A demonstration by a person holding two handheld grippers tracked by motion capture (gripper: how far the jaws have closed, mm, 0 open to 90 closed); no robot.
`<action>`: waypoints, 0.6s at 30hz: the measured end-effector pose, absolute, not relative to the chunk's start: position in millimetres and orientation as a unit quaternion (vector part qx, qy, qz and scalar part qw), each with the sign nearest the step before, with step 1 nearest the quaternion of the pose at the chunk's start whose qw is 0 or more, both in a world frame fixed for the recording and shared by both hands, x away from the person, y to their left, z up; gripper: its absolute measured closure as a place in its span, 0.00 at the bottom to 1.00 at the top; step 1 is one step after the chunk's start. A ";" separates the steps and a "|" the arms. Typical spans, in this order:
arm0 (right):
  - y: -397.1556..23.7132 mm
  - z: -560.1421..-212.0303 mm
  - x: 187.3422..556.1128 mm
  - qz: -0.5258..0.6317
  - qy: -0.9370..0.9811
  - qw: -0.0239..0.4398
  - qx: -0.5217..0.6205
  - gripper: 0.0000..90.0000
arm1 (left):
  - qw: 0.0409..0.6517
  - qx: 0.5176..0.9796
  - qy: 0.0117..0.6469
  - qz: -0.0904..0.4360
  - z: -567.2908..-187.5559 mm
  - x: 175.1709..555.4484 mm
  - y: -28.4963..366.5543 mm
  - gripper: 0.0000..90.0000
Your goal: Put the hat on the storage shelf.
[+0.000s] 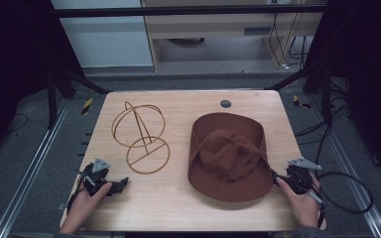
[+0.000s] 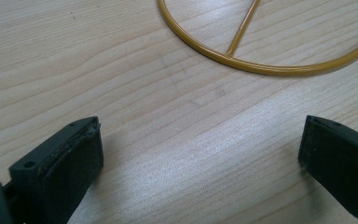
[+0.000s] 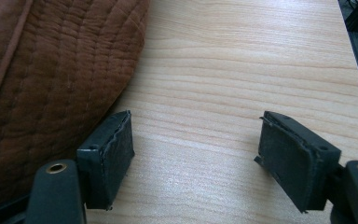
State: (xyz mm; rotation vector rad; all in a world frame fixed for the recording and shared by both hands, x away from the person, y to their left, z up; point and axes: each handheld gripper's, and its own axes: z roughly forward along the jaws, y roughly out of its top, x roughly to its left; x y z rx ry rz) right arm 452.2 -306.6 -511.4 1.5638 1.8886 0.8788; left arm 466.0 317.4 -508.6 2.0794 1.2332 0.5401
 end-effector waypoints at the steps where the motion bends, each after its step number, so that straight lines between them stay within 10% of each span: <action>1: -306.6 -511.4 452.2 0.325 0.699 0.265 0.579 0.29 | 0.326 0.794 0.471 0.206 -508.6 466.0 317.4 0.00; 18: -307.9 -497.8 440.1 0.297 0.688 0.296 0.593 0.28 | 0.326 0.793 0.472 0.207 -508.6 465.7 317.0 0.00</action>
